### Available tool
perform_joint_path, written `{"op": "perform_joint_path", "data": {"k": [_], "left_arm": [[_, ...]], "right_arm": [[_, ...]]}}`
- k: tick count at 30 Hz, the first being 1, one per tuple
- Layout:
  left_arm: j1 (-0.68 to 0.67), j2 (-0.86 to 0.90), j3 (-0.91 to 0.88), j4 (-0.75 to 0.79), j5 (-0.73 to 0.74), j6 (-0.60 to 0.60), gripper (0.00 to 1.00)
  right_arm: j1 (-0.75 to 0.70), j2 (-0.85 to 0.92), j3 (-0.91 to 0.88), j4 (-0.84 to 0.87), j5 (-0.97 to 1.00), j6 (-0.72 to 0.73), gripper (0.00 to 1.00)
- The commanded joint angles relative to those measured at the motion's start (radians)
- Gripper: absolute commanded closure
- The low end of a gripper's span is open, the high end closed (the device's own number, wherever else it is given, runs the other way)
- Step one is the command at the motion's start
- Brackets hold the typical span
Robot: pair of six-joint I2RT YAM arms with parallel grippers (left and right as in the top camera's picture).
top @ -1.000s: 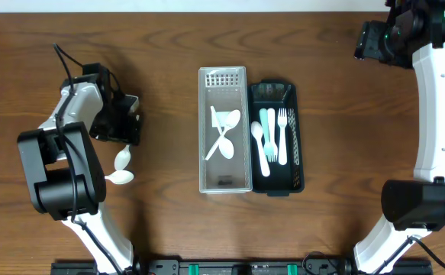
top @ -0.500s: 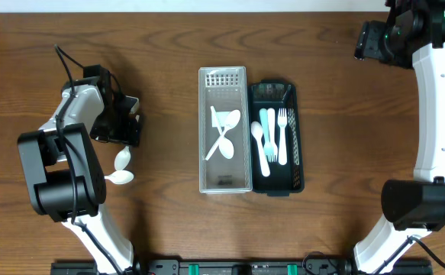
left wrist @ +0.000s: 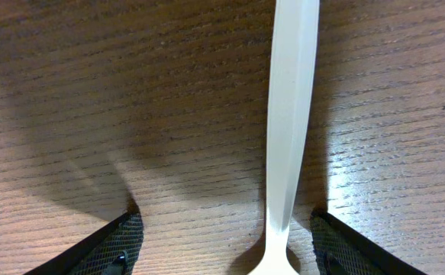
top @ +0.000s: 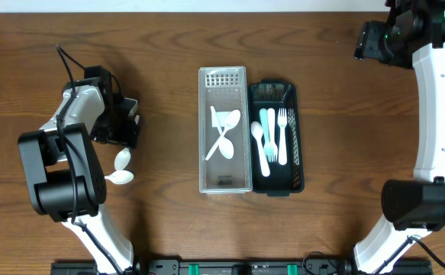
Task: Pack container
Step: 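Move the left gripper back and grasp a white spoon by its handle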
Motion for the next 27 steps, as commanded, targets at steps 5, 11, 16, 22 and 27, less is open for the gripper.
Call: {"op": "perform_joint_path", "data": {"k": [5,11,16,22,27], "left_arm": [[0.003,0.018,-0.026,-0.008,-0.022,0.008,0.50],[0.003,0.018,-0.026,-0.010,-0.014,0.005,0.72],[0.003,0.018,-0.026,-0.010,-0.014,0.005,0.79],[0.003,0.017,-0.026,-0.010,-0.015,-0.006,0.94],[-0.003,0.013,-0.023,-0.010,-0.015,-0.037,0.94]], "right_arm": [[-0.008,0.004,-0.007,-0.001,0.006,0.001,0.26],[-0.008,0.004,-0.007,-0.002,0.006,0.000,0.26],[-0.008,0.004,-0.007,-0.002,0.006,0.000,0.26],[-0.008,0.004,-0.007,-0.002,0.006,0.001,0.26],[-0.008,0.004,-0.007,-0.004,0.006,0.001,0.26]]}}
